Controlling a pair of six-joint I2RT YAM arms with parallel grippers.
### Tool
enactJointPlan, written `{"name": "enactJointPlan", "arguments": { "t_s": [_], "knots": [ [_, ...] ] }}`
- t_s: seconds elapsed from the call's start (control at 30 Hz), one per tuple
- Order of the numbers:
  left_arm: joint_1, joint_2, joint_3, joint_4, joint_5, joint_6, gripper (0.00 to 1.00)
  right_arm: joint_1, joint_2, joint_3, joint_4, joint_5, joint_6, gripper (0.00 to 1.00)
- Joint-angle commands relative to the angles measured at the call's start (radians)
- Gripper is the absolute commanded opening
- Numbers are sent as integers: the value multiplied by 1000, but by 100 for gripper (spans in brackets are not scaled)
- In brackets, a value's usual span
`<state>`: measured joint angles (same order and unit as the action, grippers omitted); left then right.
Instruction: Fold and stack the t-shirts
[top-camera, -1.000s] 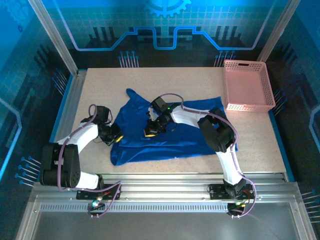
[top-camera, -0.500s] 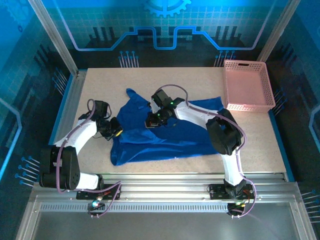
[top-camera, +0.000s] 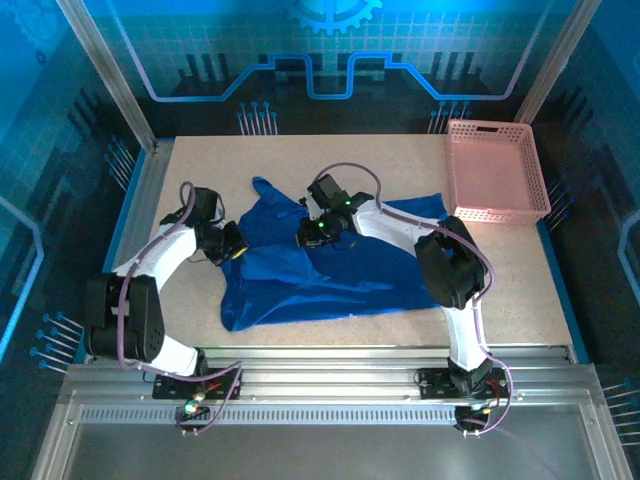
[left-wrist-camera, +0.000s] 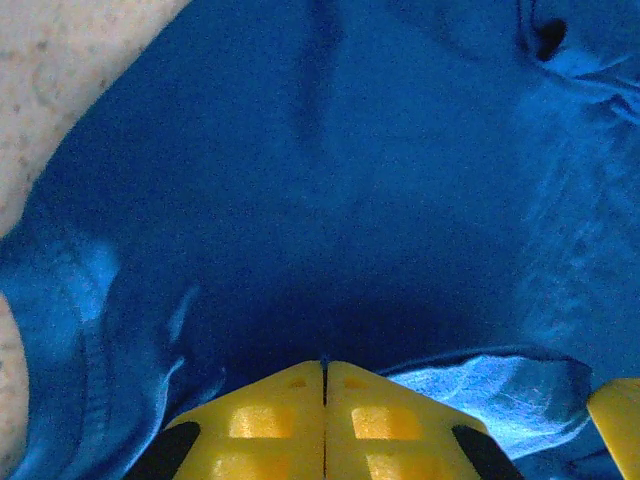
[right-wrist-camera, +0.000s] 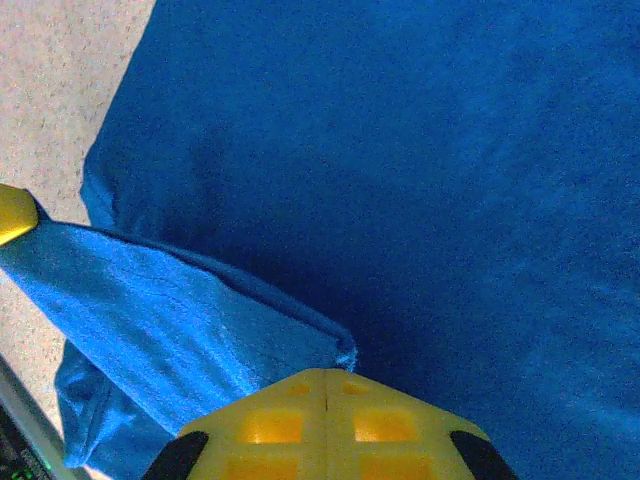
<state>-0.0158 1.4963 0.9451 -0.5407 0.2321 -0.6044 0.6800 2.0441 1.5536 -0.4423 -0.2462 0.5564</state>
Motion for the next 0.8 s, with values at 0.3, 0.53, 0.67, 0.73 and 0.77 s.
{"name": "enactJointPlan", "arguments": {
  "t_s": [0.3, 0.53, 0.67, 0.73, 0.77],
  "knots": [
    [2, 165, 111, 99, -35, 123, 12, -13, 86, 55, 37, 142, -47, 0],
    [-1, 259, 132, 126, -82, 126, 31, -14, 142, 80, -6, 222, -22, 3],
    [-3, 255, 162, 105, -132, 86, 52, -22, 120, 74, -29, 285, -6, 25],
    [-3, 222, 190, 48, -169, 57, 59, -26, 83, 62, -50, 303, -14, 50],
    [-6, 194, 198, 20, -177, 44, 61, -28, 63, 62, -82, 329, -16, 57]
  ]
}}
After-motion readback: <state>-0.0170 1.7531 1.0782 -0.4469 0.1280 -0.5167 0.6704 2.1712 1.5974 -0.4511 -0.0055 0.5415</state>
